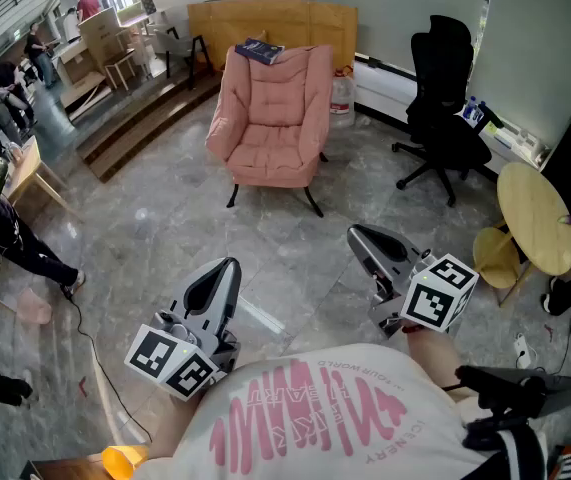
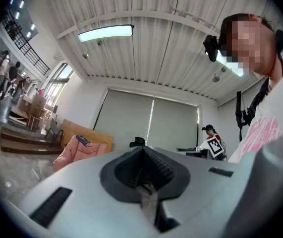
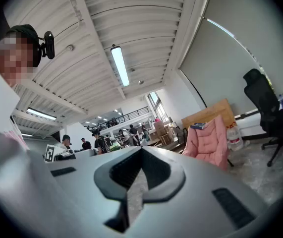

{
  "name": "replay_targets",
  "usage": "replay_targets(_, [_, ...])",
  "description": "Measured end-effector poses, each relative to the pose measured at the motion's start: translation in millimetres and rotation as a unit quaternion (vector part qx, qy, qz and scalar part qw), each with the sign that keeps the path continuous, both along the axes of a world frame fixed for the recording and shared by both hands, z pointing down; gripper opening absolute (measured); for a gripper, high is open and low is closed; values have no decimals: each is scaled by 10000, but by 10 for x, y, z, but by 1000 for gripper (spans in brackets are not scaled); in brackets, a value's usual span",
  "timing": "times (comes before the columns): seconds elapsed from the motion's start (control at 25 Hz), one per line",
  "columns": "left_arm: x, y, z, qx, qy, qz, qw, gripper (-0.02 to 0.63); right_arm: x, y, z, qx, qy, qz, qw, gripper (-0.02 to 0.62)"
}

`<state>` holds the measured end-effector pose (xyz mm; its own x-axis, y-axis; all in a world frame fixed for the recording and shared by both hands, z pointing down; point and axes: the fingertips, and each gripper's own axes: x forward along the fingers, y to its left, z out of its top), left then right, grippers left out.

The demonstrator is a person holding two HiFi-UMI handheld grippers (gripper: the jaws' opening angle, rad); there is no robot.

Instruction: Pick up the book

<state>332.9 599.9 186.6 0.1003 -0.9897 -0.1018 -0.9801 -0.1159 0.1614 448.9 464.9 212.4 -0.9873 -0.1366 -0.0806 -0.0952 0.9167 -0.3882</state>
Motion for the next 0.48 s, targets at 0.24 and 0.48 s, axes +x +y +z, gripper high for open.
replay_targets(0.24, [15,11,-2,31,-45,-26,10000,8,11,7,6,20,24,-13,10000,9])
replay_targets(0.48, [3,34,-22,46,-71,-63,9999,8,-3,21,-7,28,47,-32,10000,9])
